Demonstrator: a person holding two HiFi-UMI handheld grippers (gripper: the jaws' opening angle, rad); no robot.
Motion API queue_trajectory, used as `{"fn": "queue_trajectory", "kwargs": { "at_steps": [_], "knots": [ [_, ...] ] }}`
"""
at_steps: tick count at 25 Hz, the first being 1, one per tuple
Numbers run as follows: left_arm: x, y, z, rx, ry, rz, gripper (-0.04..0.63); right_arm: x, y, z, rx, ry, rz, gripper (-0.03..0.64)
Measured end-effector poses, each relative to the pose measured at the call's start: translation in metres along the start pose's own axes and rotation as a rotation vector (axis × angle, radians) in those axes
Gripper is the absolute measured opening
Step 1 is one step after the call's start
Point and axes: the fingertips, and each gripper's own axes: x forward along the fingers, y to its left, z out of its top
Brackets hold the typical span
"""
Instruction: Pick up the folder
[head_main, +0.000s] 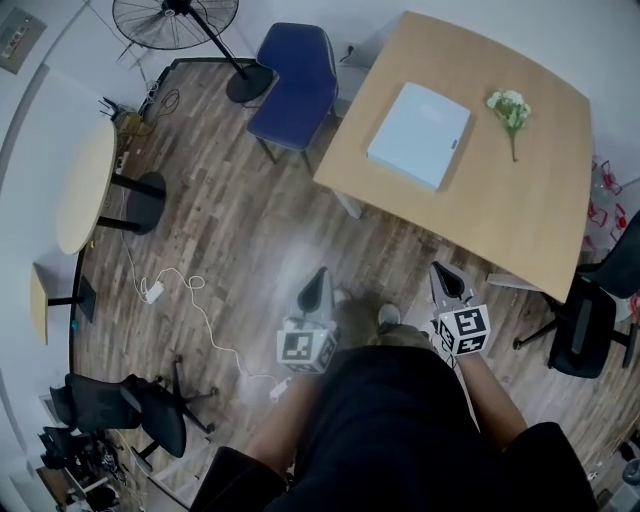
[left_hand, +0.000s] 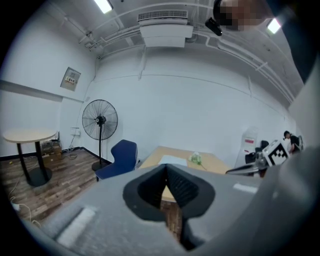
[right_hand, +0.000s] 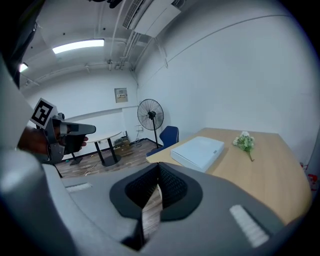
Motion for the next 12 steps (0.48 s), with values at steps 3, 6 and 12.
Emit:
{"fn": "queue_trajectory", "kwargs": {
  "at_steps": [3,6,12],
  "knots": [
    [0.02,0.003,-0.001,0.0,0.002,-0.021,0.003,0.005,-0.009,0.001,0.006,0.007,-0.021,-0.002],
    [0.046,0.006,-0.002,-0.002,0.002,-0.06,0.003,0.012,-0.017,0.005,0.008,-0.001,-0.058,-0.002],
    [0.117,0.032,-0.006,0.026,0.03,-0.185,0.003,0.059,-0.038,0.01,0.017,0.035,-0.151,-0.002]
  ]
}}
